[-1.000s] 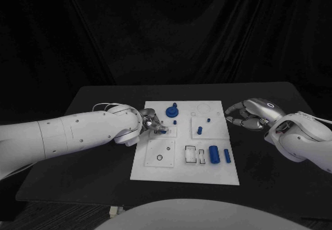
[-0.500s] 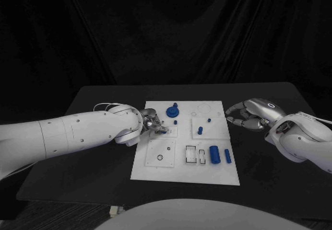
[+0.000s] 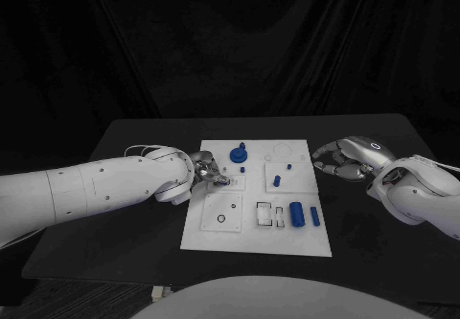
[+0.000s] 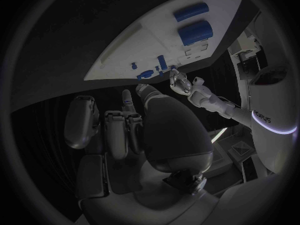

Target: Assemble the parts on the task board

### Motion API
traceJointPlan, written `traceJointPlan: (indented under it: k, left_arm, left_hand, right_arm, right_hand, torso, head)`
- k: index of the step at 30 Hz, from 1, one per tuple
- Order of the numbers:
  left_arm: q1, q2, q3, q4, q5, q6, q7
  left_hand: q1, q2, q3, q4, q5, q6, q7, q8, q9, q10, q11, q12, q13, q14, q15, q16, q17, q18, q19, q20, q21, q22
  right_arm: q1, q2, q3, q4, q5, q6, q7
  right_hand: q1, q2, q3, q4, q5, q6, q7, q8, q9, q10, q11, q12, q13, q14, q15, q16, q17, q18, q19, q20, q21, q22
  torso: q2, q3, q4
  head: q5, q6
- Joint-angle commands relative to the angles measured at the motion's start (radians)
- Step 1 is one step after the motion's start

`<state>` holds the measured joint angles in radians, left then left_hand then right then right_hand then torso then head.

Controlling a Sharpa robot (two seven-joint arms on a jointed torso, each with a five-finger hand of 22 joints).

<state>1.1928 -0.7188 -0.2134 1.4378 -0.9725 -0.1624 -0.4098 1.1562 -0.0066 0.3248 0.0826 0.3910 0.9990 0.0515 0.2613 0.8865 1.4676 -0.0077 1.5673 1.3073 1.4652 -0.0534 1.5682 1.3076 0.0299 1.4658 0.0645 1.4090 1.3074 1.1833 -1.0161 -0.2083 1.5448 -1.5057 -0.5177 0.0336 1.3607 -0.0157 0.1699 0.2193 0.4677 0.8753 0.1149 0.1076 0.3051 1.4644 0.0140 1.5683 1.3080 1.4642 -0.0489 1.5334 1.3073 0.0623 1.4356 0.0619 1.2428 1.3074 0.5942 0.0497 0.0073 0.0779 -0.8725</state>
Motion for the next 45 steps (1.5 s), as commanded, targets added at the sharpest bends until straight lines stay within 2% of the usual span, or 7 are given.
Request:
traceJointPlan:
  k: [1,7,15,26,45]
  left_arm:
    - [0.002,-0.004,0.001,0.011,0.002,-0.031,0.016]
    - [0.015,-0.009,0.001,0.02,0.002,-0.042,0.015]
    - [0.022,0.002,0.001,0.015,0.002,-0.018,-0.001]
    - [0.019,0.027,0.001,-0.01,0.002,0.009,-0.022]
    - [0.014,0.035,0.001,-0.02,-0.075,0.0,-0.023]
  left_hand:
    - [0.003,-0.004,0.008,-0.001,0.006,0.008,-0.004,0.006,0.002,0.103,-0.007,0.003,0.263,0.106,-0.005,0.003,0.263,0.011,0.015,-0.009,0.006,0.21]
    - [0.005,-0.009,0.013,-0.005,0.009,0.015,-0.008,0.015,0.007,0.103,-0.01,0.003,0.263,0.106,-0.008,0.003,0.263,0.009,0.018,-0.012,0.011,0.212]
    - [0.007,-0.009,0.016,-0.006,0.007,0.015,-0.008,0.016,0.008,0.103,-0.011,0.003,0.263,0.106,-0.009,0.003,0.263,0.009,0.018,-0.013,0.011,0.212]
    - [0.024,-0.012,0.034,-0.02,-0.032,0.009,-0.01,0.019,0.01,0.103,-0.014,0.003,0.263,0.106,-0.012,0.003,0.263,0.009,0.019,-0.017,0.01,0.211]
    - [0.023,-0.01,0.036,-0.018,-0.053,0.011,-0.009,0.021,0.01,0.103,-0.014,0.003,0.263,0.106,-0.013,0.003,0.263,0.009,0.02,-0.018,0.011,0.212]
  right_arm:
    - [-0.003,-0.002,0.001,0.001,-0.002,-0.014,-0.006]
    - [-0.003,-0.003,0.001,0.001,-0.002,-0.016,-0.007]
    - [-0.003,-0.002,0.001,0.002,-0.002,-0.017,-0.008]
    - [-0.003,-0.003,0.001,0.004,-0.002,-0.018,-0.008]
    - [-0.003,0.0,0.001,0.001,-0.002,-0.016,-0.008]
  right_hand:
    - [0.006,0.0,0.007,0.001,0.008,-0.003,0.001,-0.001,-0.002,0.106,0.004,0.003,0.263,0.093,0.002,-0.007,0.224,0.012,-0.006,0.001,-0.004,0.159]
    - [0.006,0.0,0.007,0.001,0.008,-0.003,0.001,-0.001,-0.002,0.106,0.004,0.003,0.263,0.093,0.002,-0.007,0.224,0.012,-0.006,0.001,-0.004,0.159]
    - [0.006,0.0,0.007,0.001,0.008,-0.003,0.001,-0.001,-0.002,0.106,0.004,0.003,0.263,0.093,0.002,-0.007,0.224,0.012,-0.006,0.001,-0.004,0.159]
    - [0.006,0.0,0.007,0.001,0.008,-0.003,0.001,-0.001,-0.002,0.106,0.004,0.003,0.263,0.093,0.002,-0.007,0.224,0.012,-0.006,0.001,-0.004,0.159]
    - [0.005,-0.001,0.009,0.0,0.009,-0.002,0.001,-0.001,-0.003,0.106,0.005,0.003,0.263,0.092,0.002,-0.009,0.222,0.012,-0.006,0.0,-0.006,0.159]
  torso:
    - [0.0,0.0,0.0]
    - [-0.001,-0.0001,-0.0005]
    - [-0.001,0.0004,-0.0012]
    - [0.0,-0.0001,0.0001]
    - [0.0,0.0001,0.0003]
  head:
    - [-0.001,0.0]
    - [-0.003,0.0]
    - [-0.003,0.0]
    - [-0.004,0.0]
    - [0.001,0.0]
